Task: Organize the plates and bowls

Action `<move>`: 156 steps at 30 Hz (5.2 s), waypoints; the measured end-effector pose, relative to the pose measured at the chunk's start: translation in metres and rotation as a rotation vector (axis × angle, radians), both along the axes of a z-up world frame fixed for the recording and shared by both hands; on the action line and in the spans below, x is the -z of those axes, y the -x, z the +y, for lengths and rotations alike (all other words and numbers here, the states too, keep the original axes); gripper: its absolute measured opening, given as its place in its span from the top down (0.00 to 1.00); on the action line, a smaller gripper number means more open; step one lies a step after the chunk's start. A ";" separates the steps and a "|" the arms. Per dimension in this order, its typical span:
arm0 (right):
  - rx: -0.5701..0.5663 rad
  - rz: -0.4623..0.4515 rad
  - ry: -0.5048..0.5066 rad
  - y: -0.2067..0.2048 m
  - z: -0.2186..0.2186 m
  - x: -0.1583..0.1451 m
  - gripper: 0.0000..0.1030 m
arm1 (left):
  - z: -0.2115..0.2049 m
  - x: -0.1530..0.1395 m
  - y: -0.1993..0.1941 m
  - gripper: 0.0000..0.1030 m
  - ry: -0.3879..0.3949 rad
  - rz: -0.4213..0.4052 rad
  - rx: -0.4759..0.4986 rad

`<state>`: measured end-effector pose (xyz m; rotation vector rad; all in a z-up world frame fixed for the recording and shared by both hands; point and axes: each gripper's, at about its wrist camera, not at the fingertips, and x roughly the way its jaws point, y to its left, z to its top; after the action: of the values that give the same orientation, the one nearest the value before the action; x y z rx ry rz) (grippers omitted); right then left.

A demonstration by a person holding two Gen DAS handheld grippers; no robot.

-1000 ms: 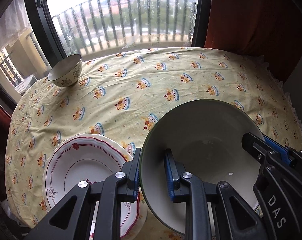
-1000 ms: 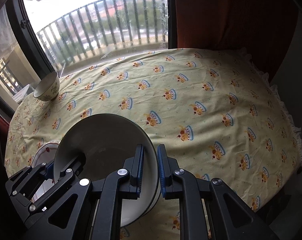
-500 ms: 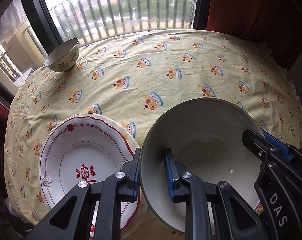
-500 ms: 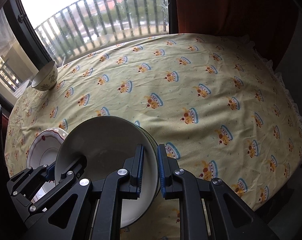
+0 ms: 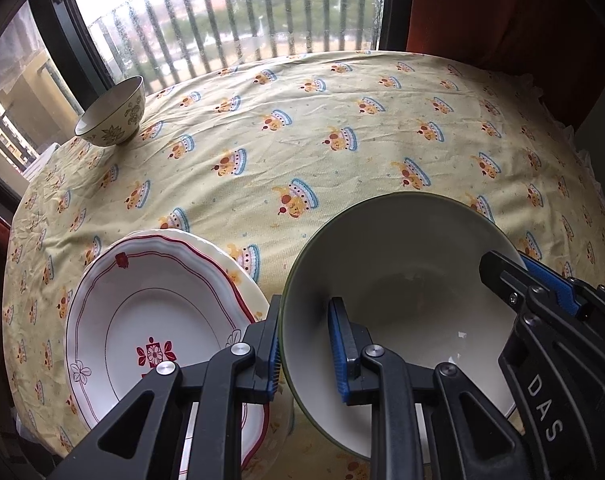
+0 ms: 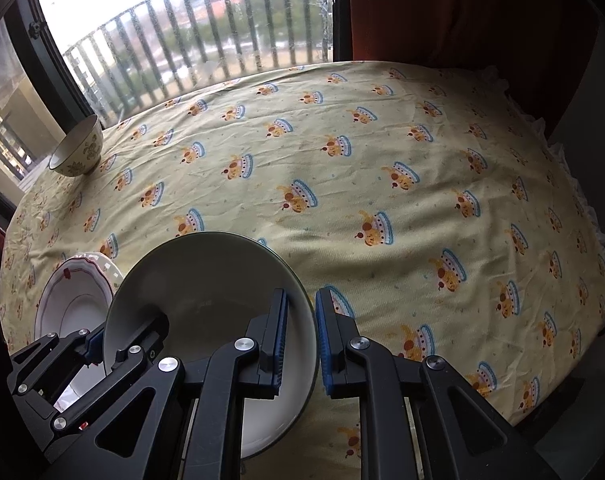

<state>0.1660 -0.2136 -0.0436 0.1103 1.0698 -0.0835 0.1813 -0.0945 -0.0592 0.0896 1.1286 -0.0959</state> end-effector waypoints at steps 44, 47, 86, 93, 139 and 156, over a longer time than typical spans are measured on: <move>0.022 -0.111 0.023 -0.041 0.169 -0.067 0.35 | 0.185 -0.061 -0.033 0.23 0.110 -0.126 0.001; 0.019 -0.125 0.032 -0.050 0.189 -0.072 0.35 | 0.205 -0.065 -0.042 0.23 0.114 -0.140 -0.003; -0.050 -0.201 -0.027 -0.288 0.292 -0.015 0.41 | 0.309 -0.010 -0.267 0.34 -0.014 -0.250 -0.232; -0.042 -0.164 -0.037 -0.305 0.297 0.006 0.61 | 0.309 0.004 -0.282 0.51 -0.010 -0.211 -0.217; 0.025 -0.145 -0.041 -0.190 0.294 -0.060 0.78 | 0.294 -0.064 -0.167 0.76 0.070 -0.224 -0.096; -0.036 -0.177 -0.062 -0.115 0.267 -0.091 0.78 | 0.263 -0.088 -0.091 0.76 0.046 -0.262 -0.167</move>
<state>0.2811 0.0538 0.0479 0.1516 0.8975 -0.0079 0.2726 0.1682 0.0283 -0.0333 0.8680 0.0384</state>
